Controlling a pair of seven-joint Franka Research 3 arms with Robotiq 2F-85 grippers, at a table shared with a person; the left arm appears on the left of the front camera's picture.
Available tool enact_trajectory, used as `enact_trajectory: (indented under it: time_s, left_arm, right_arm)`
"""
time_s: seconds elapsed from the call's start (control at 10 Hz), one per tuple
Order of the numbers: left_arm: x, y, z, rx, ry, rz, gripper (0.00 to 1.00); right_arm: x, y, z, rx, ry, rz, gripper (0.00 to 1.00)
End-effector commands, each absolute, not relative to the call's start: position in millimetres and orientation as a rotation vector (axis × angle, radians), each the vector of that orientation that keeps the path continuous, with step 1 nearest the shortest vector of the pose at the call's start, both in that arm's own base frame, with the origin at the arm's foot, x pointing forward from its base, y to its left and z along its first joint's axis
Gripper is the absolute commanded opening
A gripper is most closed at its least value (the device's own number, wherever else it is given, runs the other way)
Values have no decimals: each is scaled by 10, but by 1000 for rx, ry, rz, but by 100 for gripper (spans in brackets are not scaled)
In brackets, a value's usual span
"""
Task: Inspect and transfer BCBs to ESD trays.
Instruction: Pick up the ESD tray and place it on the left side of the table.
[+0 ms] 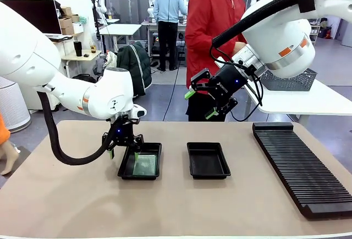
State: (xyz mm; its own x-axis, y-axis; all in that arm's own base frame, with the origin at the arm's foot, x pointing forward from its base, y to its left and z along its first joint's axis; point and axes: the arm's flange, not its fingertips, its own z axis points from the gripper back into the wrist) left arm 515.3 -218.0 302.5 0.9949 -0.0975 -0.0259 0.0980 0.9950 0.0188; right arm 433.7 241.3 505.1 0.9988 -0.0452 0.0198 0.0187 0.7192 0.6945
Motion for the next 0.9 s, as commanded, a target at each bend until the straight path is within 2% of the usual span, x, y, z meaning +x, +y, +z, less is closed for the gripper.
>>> enact_trajectory:
  time_s: [0.0,0.7,0.8]
  left_arm:
    - [5125,-2180,2978,6,13,-68,100]
    - [5135,-2149,3049,16,16,-87,100]
    - [5125,-2142,3045,20,25,-83,97]
  right_arm:
    - [4362,2419,5056,764,-34,-39,100]
    - [4362,2419,5056,764,-34,-39,100]
    - [4362,2419,5056,764,-34,-39,100]
